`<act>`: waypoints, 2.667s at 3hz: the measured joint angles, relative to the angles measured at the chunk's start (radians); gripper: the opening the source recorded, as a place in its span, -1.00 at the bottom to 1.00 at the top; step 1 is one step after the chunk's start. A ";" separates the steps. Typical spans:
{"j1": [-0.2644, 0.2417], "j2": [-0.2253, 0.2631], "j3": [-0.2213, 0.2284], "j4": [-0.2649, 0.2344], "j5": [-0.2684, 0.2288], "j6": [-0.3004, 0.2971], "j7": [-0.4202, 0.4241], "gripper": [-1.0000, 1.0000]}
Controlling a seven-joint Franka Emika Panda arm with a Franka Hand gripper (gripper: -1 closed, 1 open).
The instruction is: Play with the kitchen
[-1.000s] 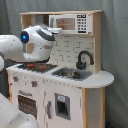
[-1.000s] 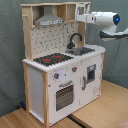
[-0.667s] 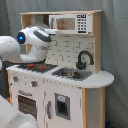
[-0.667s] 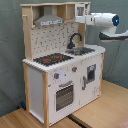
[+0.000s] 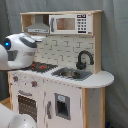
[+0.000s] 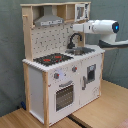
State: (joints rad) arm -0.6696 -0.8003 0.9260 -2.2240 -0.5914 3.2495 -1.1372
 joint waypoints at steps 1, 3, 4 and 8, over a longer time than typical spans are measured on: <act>0.050 -0.051 0.042 -0.028 0.040 -0.042 0.015 1.00; 0.164 -0.168 0.139 -0.093 0.130 -0.136 0.051 1.00; 0.226 -0.231 0.191 -0.131 0.180 -0.189 0.070 1.00; 0.422 -0.434 0.357 -0.251 0.342 -0.359 0.134 1.00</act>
State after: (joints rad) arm -0.2480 -1.2341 1.2835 -2.4749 -0.2496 2.8908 -1.0037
